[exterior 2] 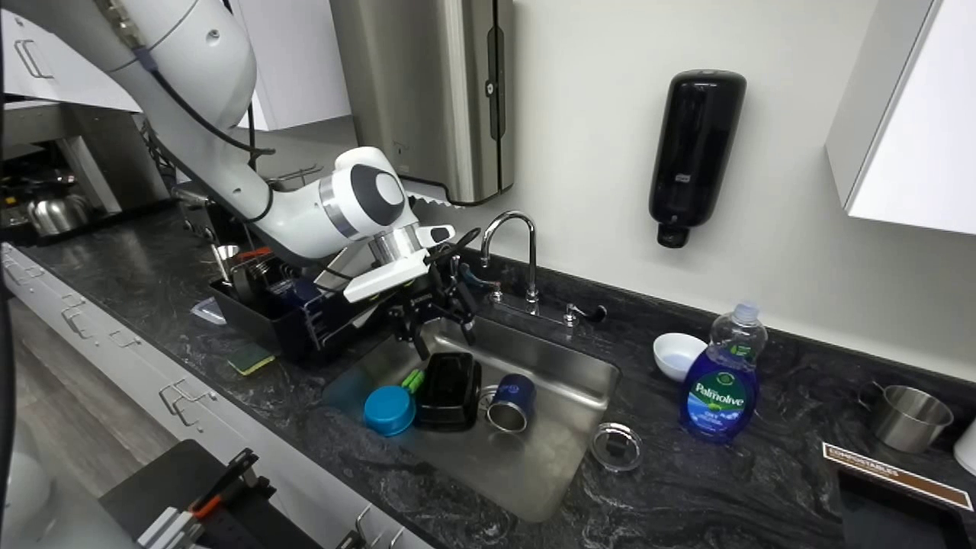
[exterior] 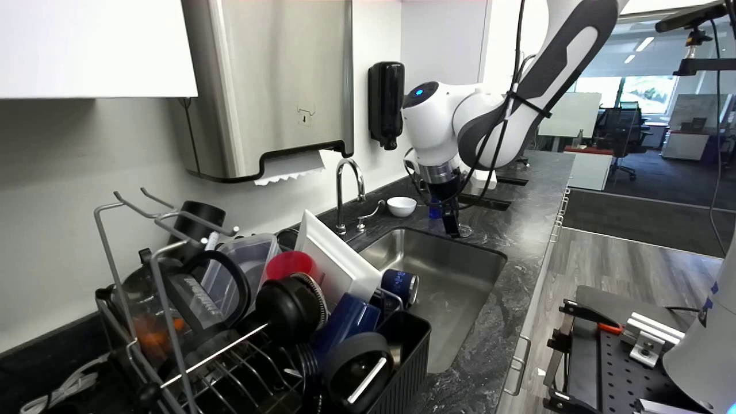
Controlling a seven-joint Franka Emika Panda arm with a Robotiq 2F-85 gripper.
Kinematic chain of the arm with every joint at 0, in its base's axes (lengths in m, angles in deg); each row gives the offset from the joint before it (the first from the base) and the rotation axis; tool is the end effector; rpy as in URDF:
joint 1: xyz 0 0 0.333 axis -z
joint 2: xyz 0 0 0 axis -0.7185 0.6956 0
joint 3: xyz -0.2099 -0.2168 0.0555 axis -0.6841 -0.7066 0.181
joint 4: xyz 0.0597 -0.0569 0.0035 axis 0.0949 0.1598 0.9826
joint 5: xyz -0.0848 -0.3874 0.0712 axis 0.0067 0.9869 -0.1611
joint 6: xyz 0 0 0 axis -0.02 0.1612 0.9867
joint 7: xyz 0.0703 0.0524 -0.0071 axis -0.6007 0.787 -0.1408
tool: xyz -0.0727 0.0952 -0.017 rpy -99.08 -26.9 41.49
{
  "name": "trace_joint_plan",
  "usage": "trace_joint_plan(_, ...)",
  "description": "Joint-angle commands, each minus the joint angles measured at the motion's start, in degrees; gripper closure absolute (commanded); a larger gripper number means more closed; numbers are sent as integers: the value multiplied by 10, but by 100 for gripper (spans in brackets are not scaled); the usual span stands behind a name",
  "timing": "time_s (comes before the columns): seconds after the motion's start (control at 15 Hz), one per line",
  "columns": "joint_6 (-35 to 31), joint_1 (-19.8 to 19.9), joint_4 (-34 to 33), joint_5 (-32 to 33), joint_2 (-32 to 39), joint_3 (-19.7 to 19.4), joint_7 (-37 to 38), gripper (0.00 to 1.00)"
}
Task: Pick up the cup in the sink and put it upright
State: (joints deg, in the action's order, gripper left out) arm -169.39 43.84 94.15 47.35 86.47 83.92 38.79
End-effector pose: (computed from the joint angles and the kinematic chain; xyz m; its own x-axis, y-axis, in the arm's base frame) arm 0.4832 -0.0336 0.2248 0.9127 0.3176 -0.2573 0.4018 -0.8122 0.4229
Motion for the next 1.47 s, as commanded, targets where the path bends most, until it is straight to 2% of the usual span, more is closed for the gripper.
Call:
trace_joint_plan(0.0, 2, 7, 0, 0, 0, 8, 0, 0)
trace_joint_plan(0.2, 2, 7, 0, 0, 0, 8, 0, 0)
trace_joint_plan(0.27, -13, 3, 0, 46, 6, 4, 26, 0)
trace_joint_plan(0.93, -78, 18, -48, 466, 150, -3, 77, 0)
trace_joint_plan(1.13, -107, 39, -76, 559, 182, 2, 96, 0)
trace_joint_plan(1.4, -220, 94, -118, 636, 221, 8, 91, 0)
